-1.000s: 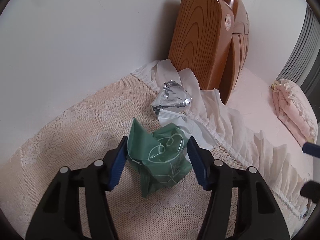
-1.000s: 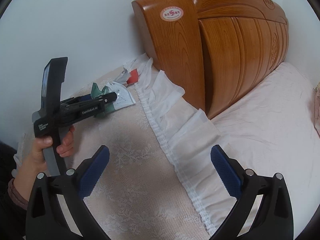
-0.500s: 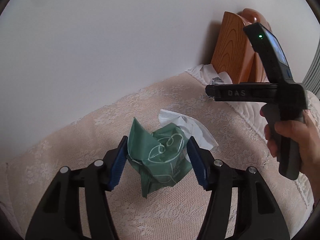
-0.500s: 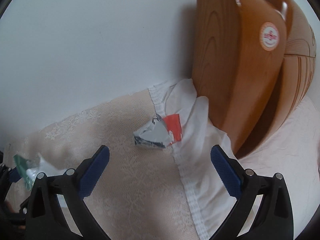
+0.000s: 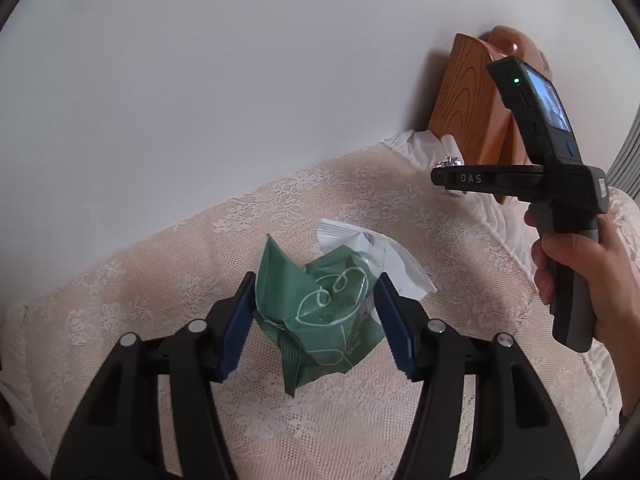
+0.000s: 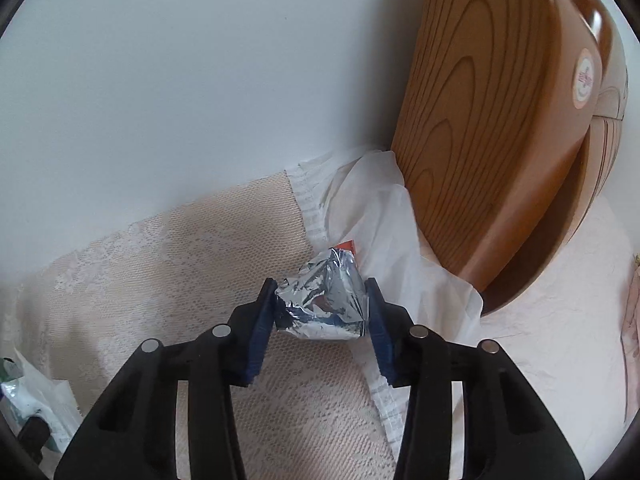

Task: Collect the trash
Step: 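Carry the wrapper and foil pack to the green basket and release them inside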

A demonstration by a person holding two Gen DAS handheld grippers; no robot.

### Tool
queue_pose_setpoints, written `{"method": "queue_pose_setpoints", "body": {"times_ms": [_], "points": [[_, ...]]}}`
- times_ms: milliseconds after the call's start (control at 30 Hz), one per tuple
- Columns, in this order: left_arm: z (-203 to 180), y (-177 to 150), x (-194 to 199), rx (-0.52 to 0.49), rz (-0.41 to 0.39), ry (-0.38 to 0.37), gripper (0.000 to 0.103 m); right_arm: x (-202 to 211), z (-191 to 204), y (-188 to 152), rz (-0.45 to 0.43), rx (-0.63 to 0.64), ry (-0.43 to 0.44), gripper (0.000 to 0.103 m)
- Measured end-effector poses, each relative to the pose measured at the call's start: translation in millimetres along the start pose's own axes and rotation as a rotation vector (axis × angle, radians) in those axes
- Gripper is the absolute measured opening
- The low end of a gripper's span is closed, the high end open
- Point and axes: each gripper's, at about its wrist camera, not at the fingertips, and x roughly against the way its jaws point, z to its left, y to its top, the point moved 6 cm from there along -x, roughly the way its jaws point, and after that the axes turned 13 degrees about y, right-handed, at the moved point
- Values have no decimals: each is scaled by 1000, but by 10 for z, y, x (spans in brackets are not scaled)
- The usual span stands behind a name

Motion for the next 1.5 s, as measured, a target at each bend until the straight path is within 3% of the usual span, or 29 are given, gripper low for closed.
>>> {"method": "queue_pose_setpoints", "body": {"times_ms": [67,167,300,433,467,500,633,800,1000,1033,1133,1200,1300,1500], "points": [[-80,-35,137,-4,-4,-9,57,336,35,-167,-34,-13,48,34],[-226,-130,431,-9,-21,-33,57,749,38,-382,-73,-19,84,34],[-543,-384,892,-42,-32,-67,57,1467,0,-936,-124,-38,140,34],[-1024,-796,1416,-103,-23,-138,57,2143,-106,-1650,-129,-86,153,35],[-1162,-913,1545,-117,-17,-161,57,2412,-218,-2065,-113,-116,146,35],[-1312,-1038,1675,-133,-12,-184,57,2553,-242,-2188,-105,-127,141,35],[-1912,-1552,2146,-200,11,-293,57,3109,-636,-3322,-17,-207,34,35],[-2577,-2220,2506,-309,94,-410,57,3305,-1157,-4443,76,-370,-37,36],[-3197,-2763,2655,-457,155,-425,57,2838,-1754,-5477,177,-560,-72,38],[-3281,-2815,2655,-479,164,-432,57,2745,-1833,-5614,195,-593,-66,38],[-3494,-2974,2670,-534,189,-442,57,2787,-1998,-5911,191,-658,-57,53],[-3645,-3085,2694,-570,204,-450,57,2923,-2077,-6008,174,-687,-72,68],[-3870,-3267,2722,-619,231,-477,57,3233,-2062,-6156,143,-681,-121,80],[-4344,-3769,2732,-768,271,-503,58,3632,-2240,-6209,107,-668,-229,91]]}}
